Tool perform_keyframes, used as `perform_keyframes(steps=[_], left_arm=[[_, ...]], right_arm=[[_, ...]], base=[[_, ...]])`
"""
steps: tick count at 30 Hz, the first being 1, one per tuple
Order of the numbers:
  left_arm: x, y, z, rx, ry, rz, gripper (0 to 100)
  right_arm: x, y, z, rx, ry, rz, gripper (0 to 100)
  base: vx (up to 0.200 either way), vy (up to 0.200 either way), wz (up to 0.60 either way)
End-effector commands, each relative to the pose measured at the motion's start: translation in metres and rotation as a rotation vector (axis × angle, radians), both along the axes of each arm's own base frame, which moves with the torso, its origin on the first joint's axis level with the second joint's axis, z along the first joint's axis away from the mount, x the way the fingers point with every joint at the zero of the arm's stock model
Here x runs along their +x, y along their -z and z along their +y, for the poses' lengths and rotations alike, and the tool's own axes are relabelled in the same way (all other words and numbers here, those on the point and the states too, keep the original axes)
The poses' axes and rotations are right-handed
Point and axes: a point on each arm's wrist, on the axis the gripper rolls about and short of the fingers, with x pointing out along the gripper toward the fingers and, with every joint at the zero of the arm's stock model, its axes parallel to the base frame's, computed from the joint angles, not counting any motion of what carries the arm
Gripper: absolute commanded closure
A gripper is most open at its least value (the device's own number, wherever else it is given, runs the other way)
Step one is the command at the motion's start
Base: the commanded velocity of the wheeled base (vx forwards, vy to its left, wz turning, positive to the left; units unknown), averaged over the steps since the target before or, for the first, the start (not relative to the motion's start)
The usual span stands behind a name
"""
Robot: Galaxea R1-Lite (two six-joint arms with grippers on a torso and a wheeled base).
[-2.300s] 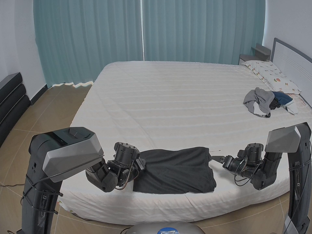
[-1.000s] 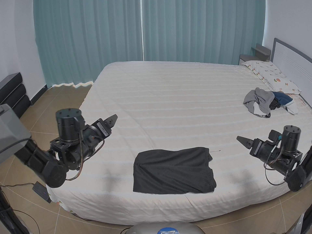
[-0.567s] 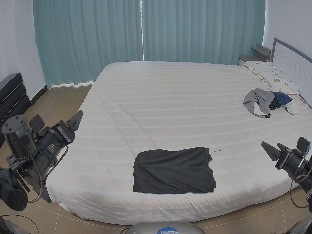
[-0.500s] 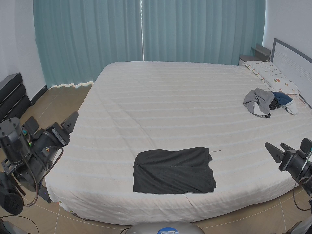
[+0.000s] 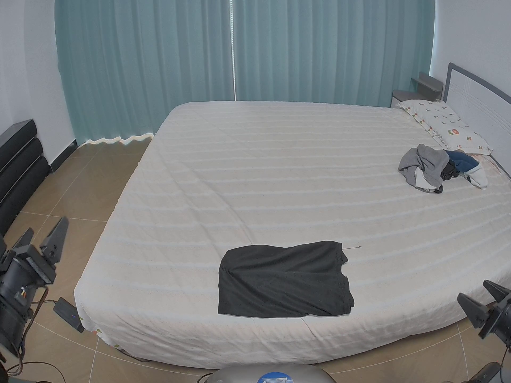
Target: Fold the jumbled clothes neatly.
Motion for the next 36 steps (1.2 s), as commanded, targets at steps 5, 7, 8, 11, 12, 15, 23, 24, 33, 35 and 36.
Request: perform_keyframes(steps=[5, 7, 8, 11, 12, 15, 23, 24, 33, 35, 36], left_arm=[[-0.104, 0.008, 0.041, 0.183, -0.248, -0.159, 0], [-0.112, 0.009, 0.042, 0.192, -0.286, -0.192, 0], [-0.115, 0.01, 0.043, 0.19, -0.3, -0.205, 0], [-0.122, 0.013, 0.043, 0.187, -0.348, -0.22, 0], [-0.124, 0.015, 0.043, 0.189, -0.365, -0.217, 0], [-0.127, 0.02, 0.042, 0.2, -0.395, -0.197, 0], [-0.143, 0.039, 0.039, 0.225, -0.472, -0.183, 0], [-0.143, 0.039, 0.039, 0.224, -0.472, -0.18, 0], [-0.134, 0.057, 0.038, 0.245, -0.431, -0.123, 0], [-0.13, 0.066, 0.038, 0.254, -0.401, -0.096, 0], [-0.128, 0.071, 0.037, 0.257, -0.391, -0.088, 0]], right_arm=[[-0.081, 0.0, -0.011, -0.05, 0.056, -0.212, 0], [-0.081, -0.001, -0.012, -0.057, 0.089, -0.215, 0], [-0.081, -0.001, -0.012, -0.061, 0.104, -0.215, 0], [-0.081, 0.0, -0.014, -0.082, 0.209, -0.199, 0], [-0.081, 0.0, -0.015, -0.096, 0.253, -0.192, 0], [-0.082, 0.001, -0.016, -0.114, 0.305, -0.184, 0], [-0.084, 0.002, -0.019, -0.175, 0.44, -0.144, 0], [-0.085, 0.002, -0.02, -0.199, 0.452, -0.133, 0], [-0.082, 0.011, -0.02, -0.199, 0.48, -0.102, 0], [-0.081, 0.01, -0.02, -0.178, 0.458, -0.113, 0], [-0.082, 0.007, -0.019, -0.175, 0.447, -0.129, 0]], base=[[0.0, 0.0, 0.0], [0.0, 0.0, 0.0], [0.0, 0.0, 0.0], [0.0, 0.0, 0.0], [0.0, 0.0, 0.0], [0.0, 0.0, 0.0], [0.0, 0.0, 0.0], [0.0, 0.0, 0.0], [0.0, 0.0, 0.0], [0.0, 0.0, 0.0], [0.0, 0.0, 0.0]])
